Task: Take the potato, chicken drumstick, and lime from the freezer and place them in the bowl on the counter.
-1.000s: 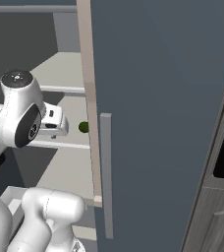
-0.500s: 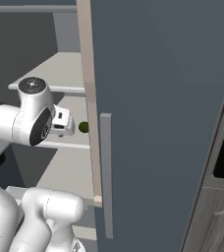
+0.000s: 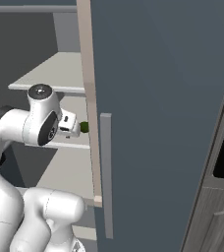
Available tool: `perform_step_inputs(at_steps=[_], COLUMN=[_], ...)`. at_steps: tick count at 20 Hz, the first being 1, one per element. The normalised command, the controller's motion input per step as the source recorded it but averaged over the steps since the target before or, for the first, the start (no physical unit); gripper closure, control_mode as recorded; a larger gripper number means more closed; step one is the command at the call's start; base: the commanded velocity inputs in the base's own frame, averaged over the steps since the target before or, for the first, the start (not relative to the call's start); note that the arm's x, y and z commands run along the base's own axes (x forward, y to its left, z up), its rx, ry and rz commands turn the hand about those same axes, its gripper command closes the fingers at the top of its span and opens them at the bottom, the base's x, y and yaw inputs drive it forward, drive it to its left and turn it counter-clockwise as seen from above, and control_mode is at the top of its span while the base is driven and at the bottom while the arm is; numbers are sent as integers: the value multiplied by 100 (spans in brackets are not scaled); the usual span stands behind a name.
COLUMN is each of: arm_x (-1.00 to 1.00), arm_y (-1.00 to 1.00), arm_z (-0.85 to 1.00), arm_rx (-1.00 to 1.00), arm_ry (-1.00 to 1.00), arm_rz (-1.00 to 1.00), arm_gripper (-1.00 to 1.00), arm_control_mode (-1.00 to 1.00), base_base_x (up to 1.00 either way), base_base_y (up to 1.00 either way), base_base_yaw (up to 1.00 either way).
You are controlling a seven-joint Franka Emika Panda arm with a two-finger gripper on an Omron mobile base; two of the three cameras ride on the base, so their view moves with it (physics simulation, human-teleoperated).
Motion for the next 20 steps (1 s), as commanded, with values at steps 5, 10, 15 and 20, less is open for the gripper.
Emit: perform_step_inputs(at_steps=[5, 10, 15, 20], arm_x=[45, 52, 36, 17], arm_y=[0, 0, 1, 0], arm_z=[-29, -21, -18, -10], arm_rx=[0, 0, 0, -2], arm_ry=[0, 0, -1, -3], arm_rz=[-9, -1, 6, 0], arm_gripper=[-100, -100, -100, -100], arm_control_mode=[-100, -100, -100, -100], base_base_x=[0, 0, 0, 0], base_base_y=[0, 0, 0, 0], base_base_yaw=[0, 0, 0, 0])
